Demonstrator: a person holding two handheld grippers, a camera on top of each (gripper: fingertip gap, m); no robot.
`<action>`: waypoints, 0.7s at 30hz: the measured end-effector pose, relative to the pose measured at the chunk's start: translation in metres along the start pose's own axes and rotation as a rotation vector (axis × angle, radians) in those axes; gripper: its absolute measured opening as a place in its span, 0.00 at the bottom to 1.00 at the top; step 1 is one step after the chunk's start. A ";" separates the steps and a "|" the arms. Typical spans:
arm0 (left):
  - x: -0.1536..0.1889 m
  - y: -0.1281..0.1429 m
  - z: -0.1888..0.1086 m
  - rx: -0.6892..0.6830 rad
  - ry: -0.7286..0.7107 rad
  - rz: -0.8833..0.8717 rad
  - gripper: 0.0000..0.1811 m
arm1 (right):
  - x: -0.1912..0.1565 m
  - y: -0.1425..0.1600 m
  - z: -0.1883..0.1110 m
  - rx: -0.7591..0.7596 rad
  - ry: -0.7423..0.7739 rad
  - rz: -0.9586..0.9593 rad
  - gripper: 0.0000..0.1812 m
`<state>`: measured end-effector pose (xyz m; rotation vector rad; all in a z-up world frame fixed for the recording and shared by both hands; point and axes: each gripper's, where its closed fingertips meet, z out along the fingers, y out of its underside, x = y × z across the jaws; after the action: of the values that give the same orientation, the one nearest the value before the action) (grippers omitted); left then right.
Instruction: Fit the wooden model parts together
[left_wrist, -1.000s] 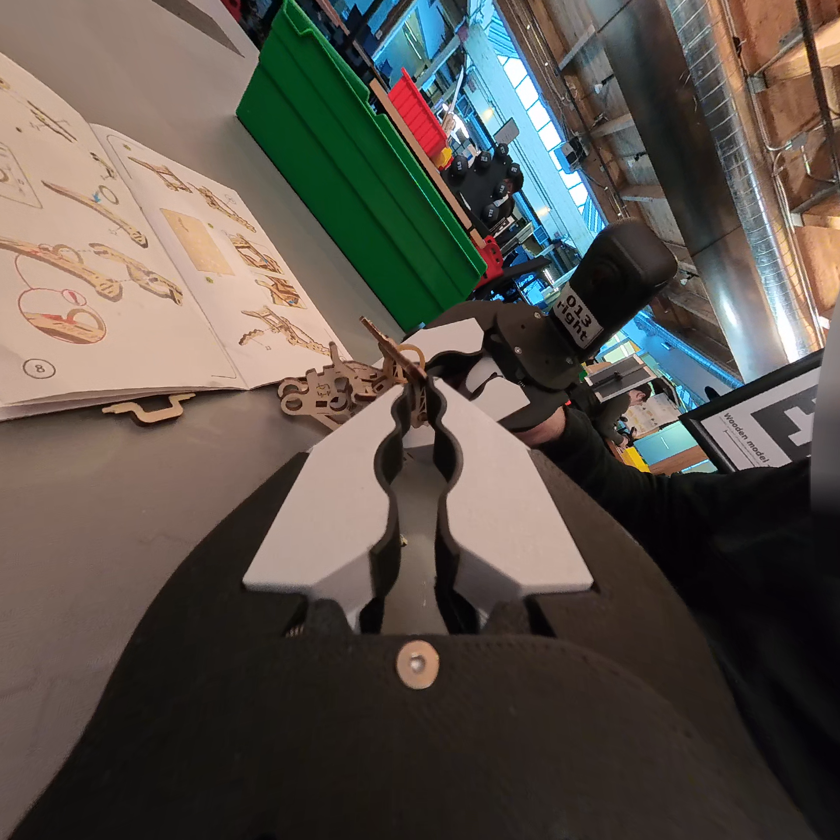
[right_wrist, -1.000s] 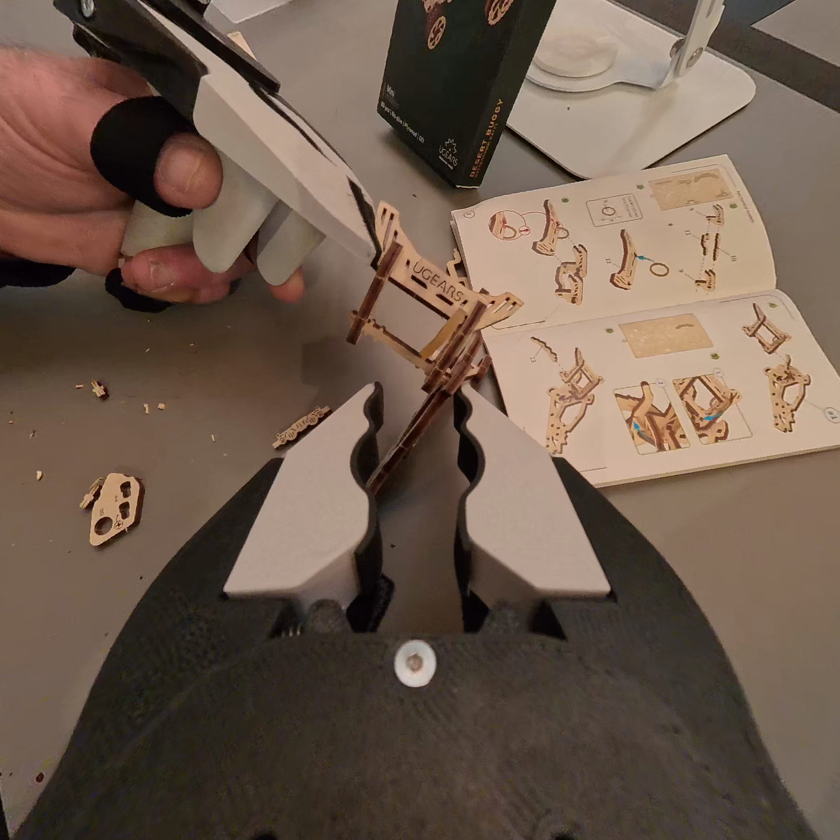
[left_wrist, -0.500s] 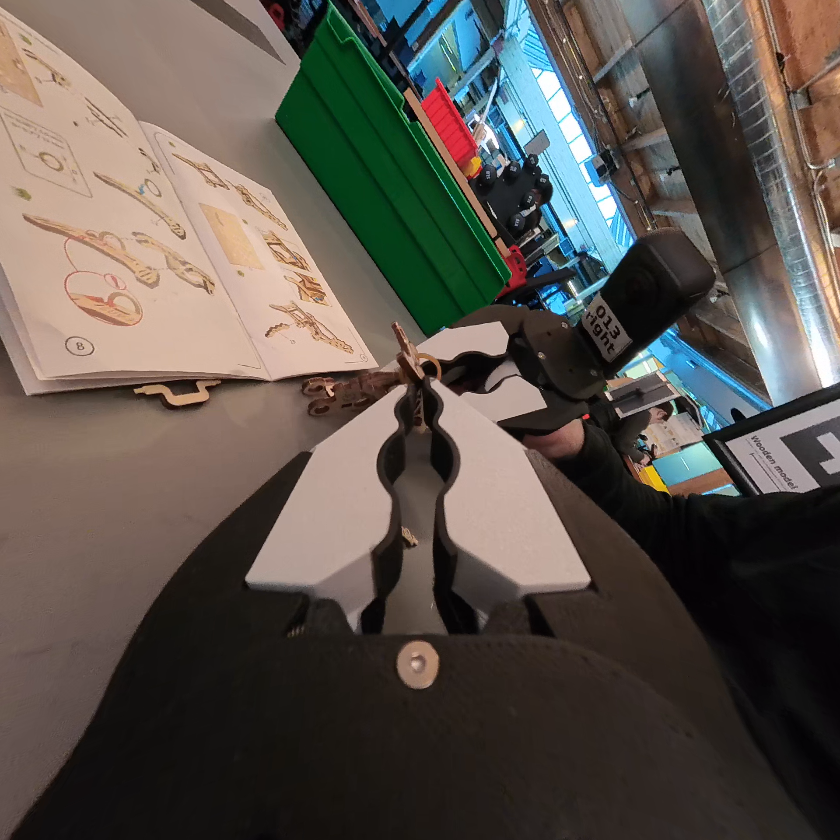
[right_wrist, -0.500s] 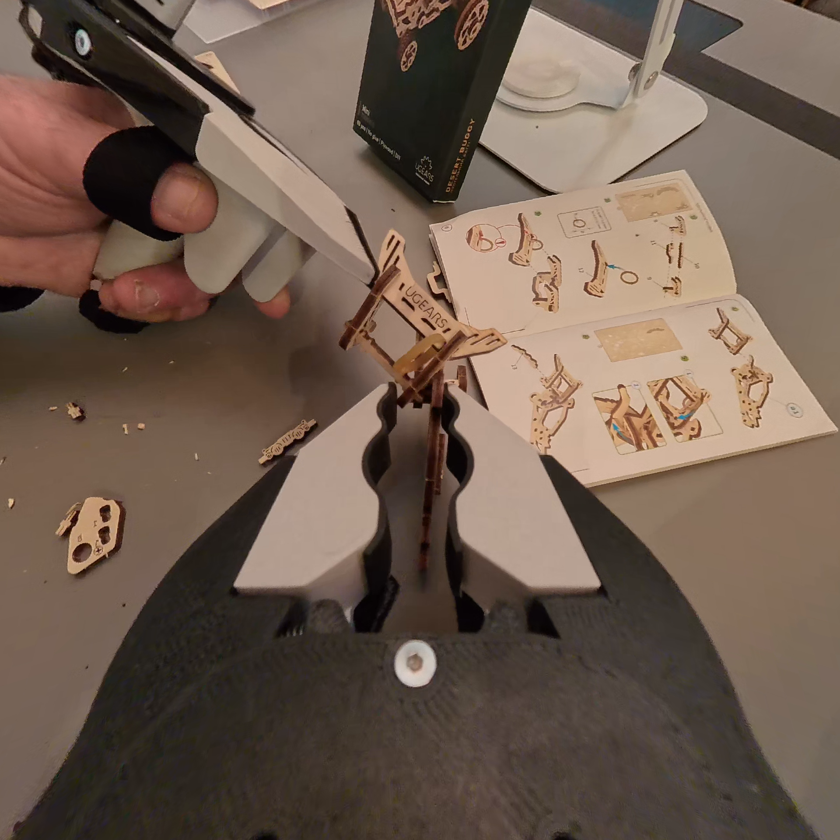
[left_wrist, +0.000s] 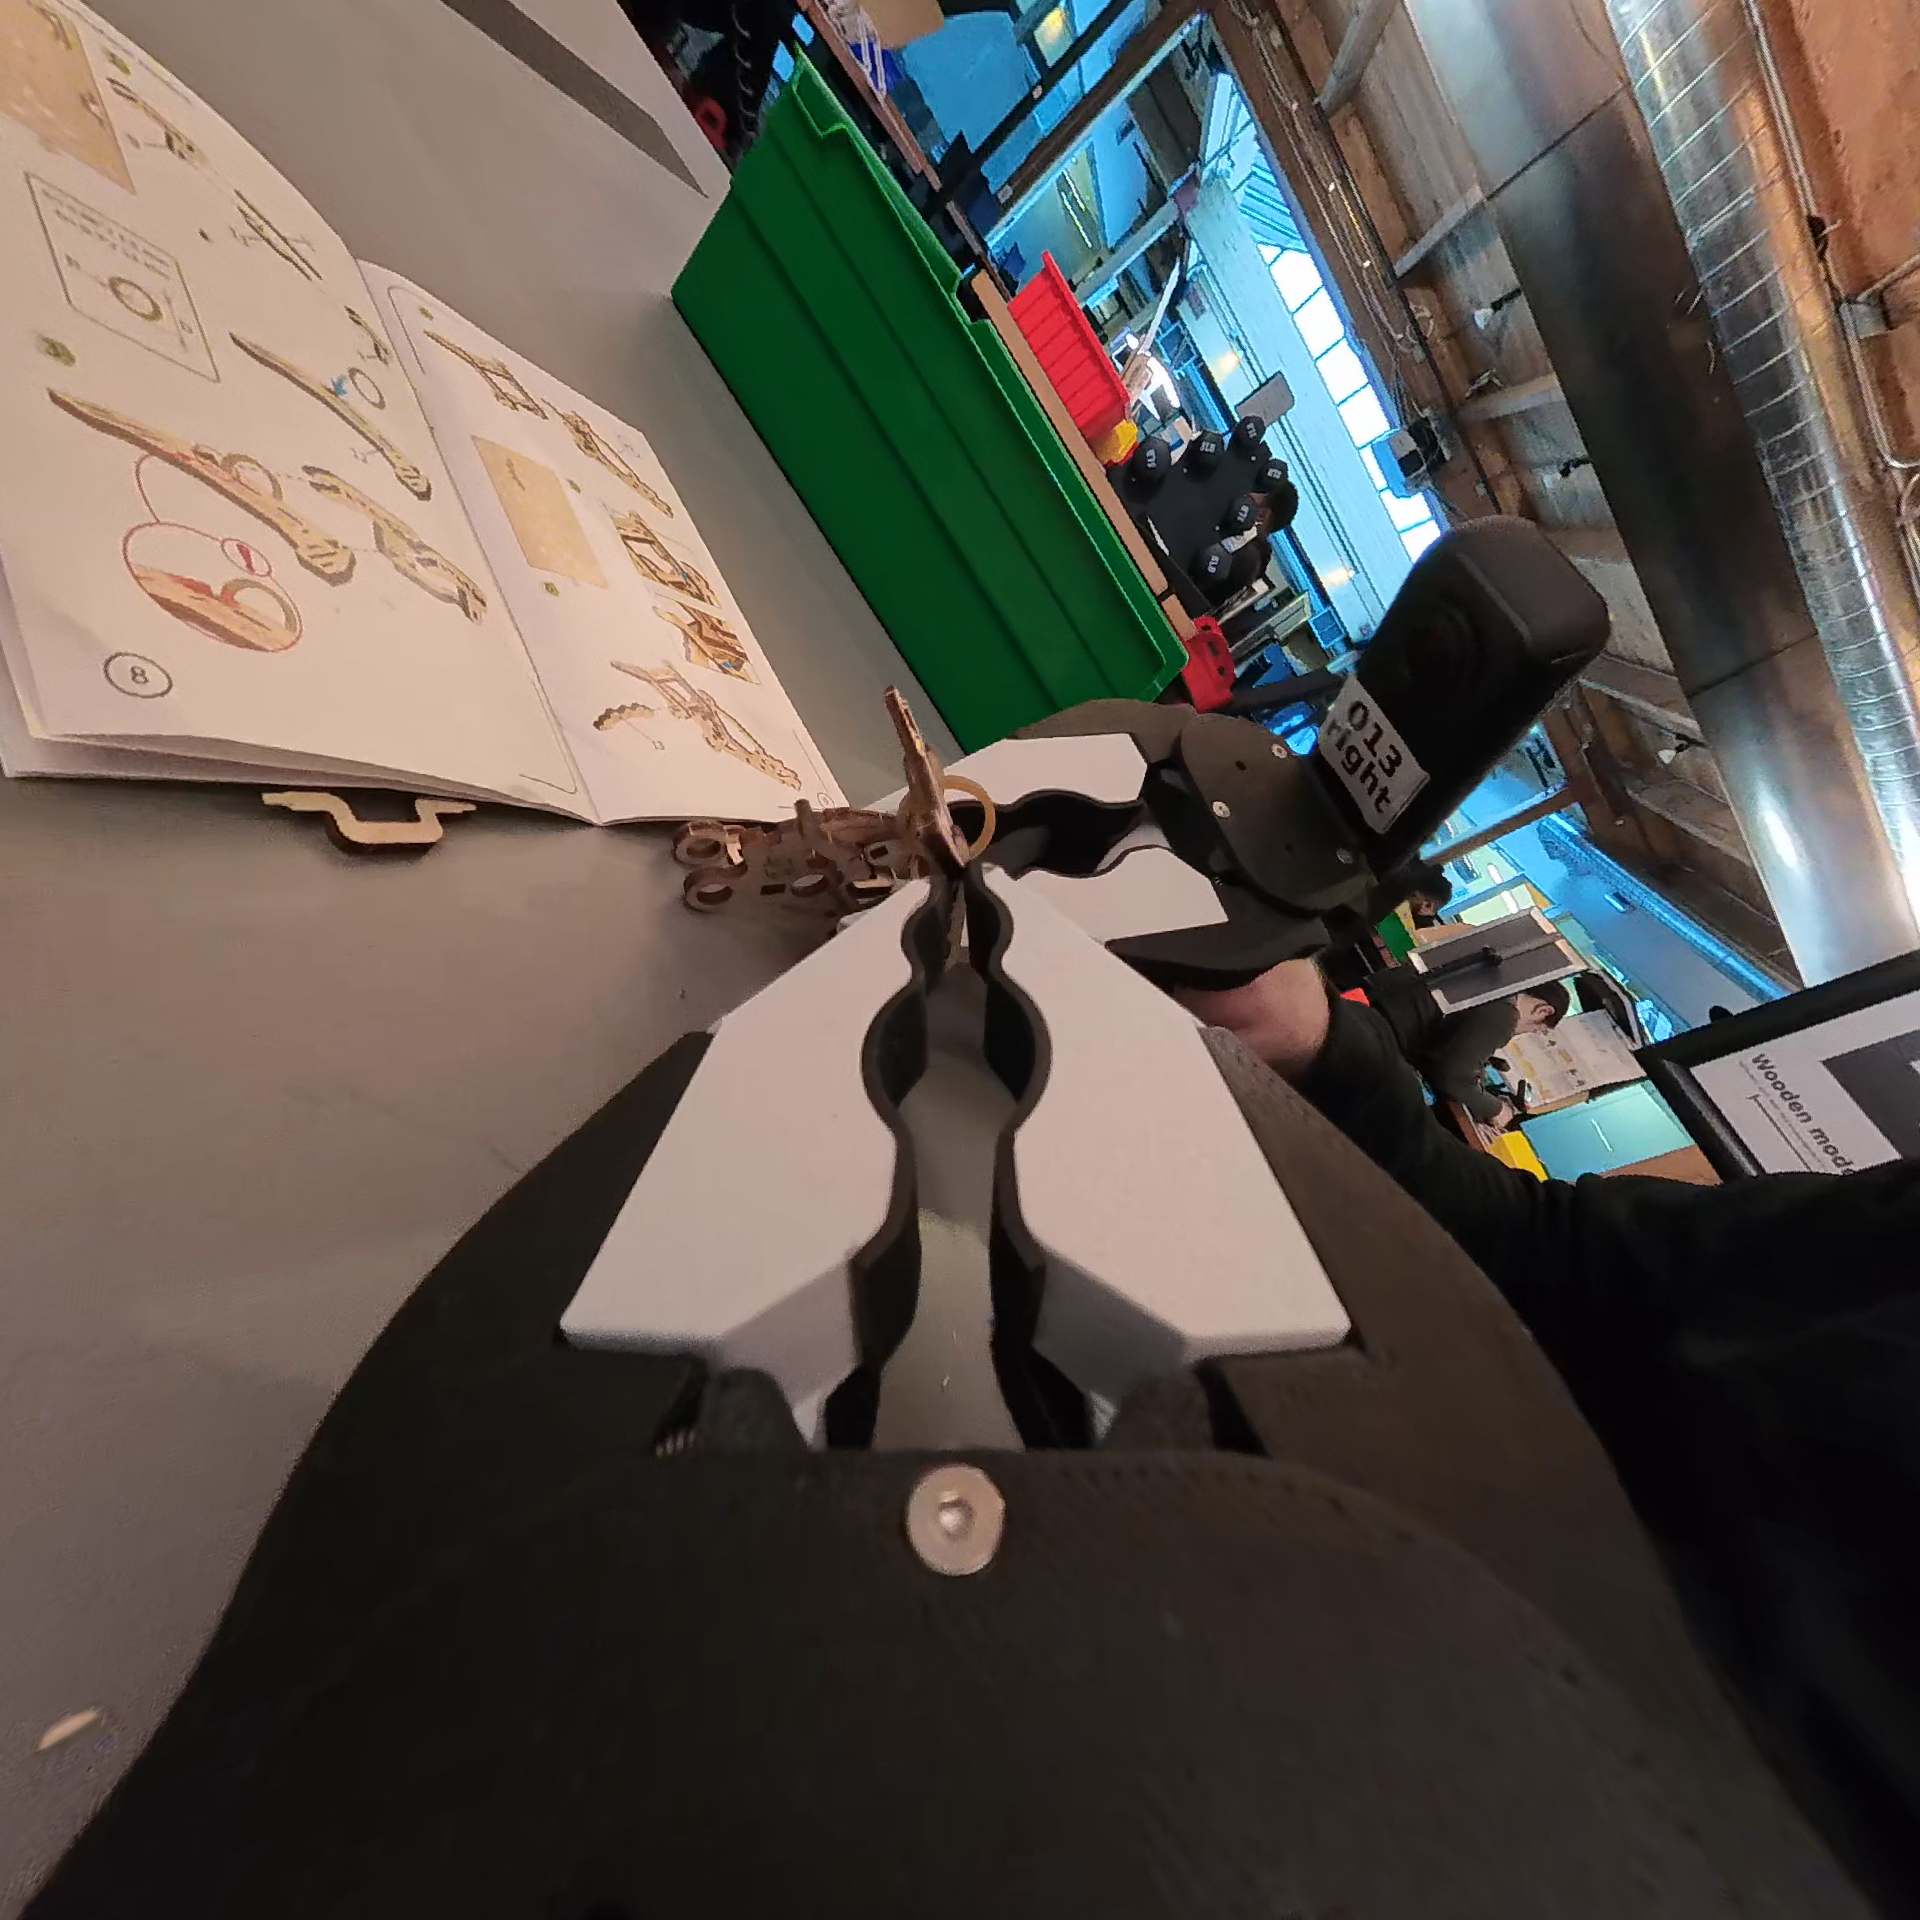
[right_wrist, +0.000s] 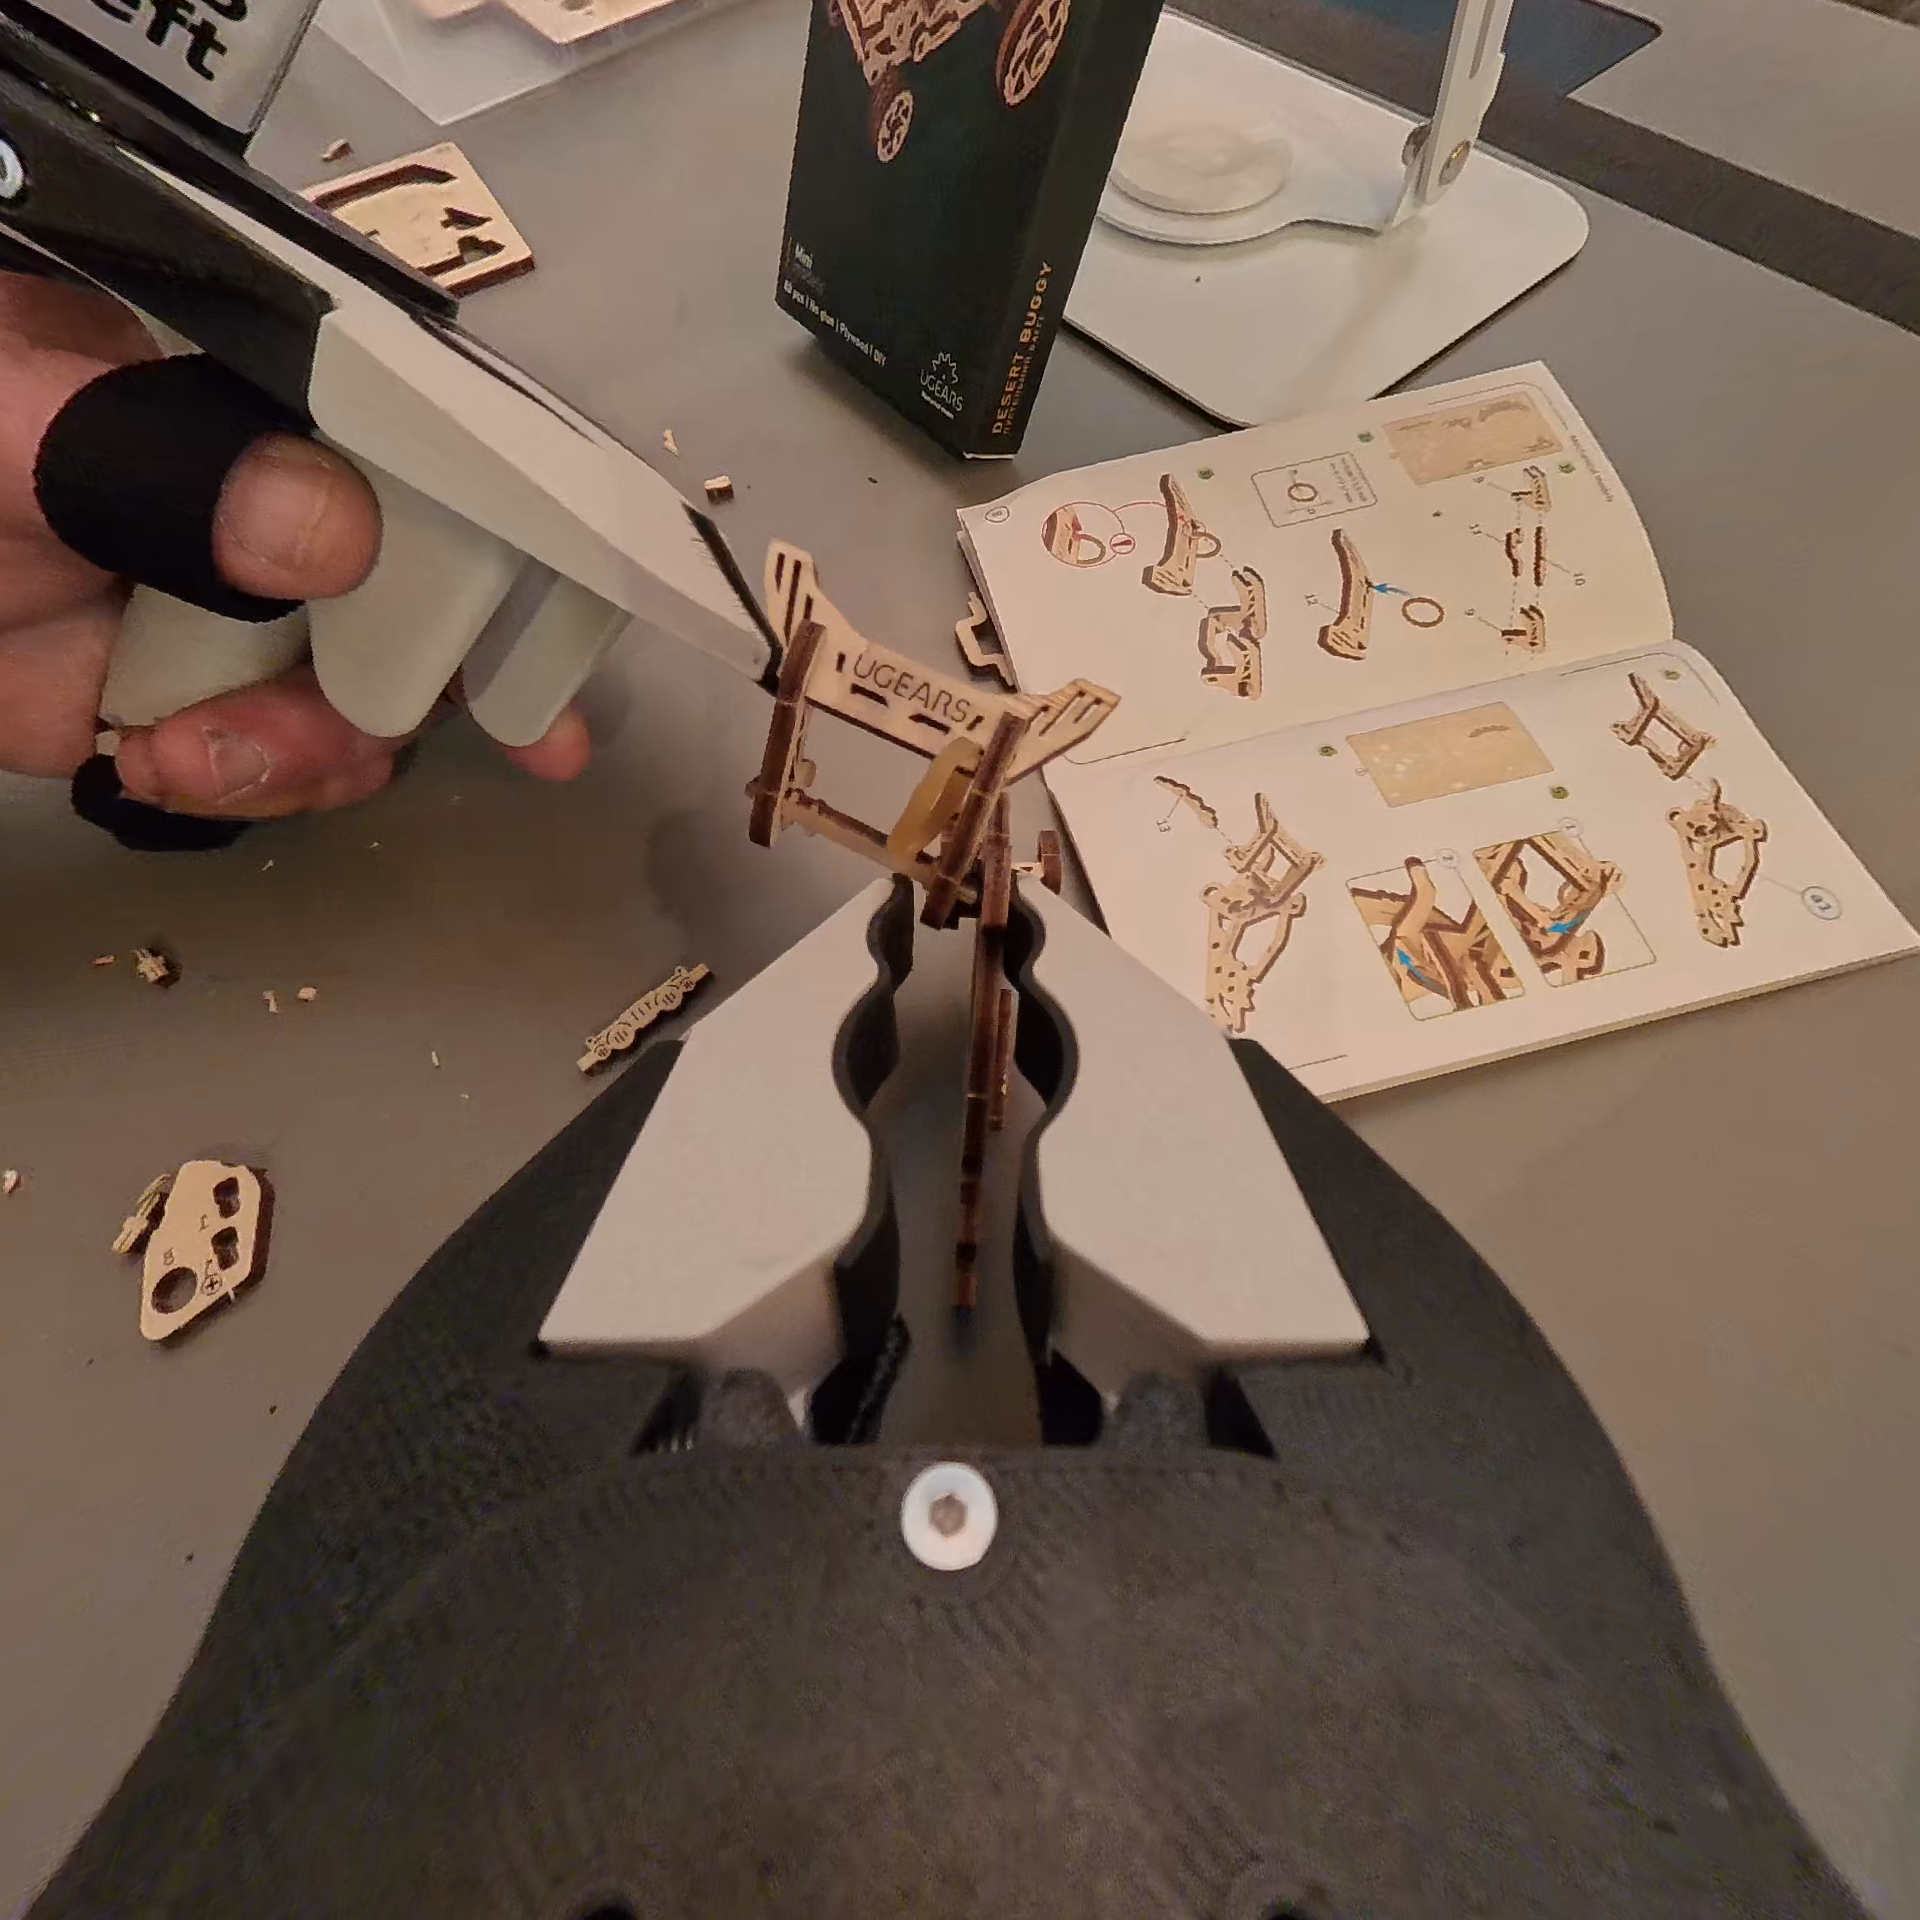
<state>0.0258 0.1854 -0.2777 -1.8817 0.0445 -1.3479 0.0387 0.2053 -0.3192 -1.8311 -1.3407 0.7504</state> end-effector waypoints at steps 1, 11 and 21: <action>0.001 0.001 0.000 0.000 0.003 -0.003 0.00 | 0.000 0.000 0.000 -0.001 -0.005 0.000 0.08; 0.002 0.007 0.003 -0.047 -0.009 0.042 0.06 | 0.002 0.001 -0.001 -0.003 0.000 -0.018 0.06; -0.005 0.019 0.015 -0.139 -0.090 0.104 0.09 | 0.002 0.000 0.001 -0.013 0.029 -0.042 0.06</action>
<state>0.0437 0.1838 -0.2950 -2.0249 0.1922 -1.2147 0.0381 0.2070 -0.3203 -1.8116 -1.3644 0.6919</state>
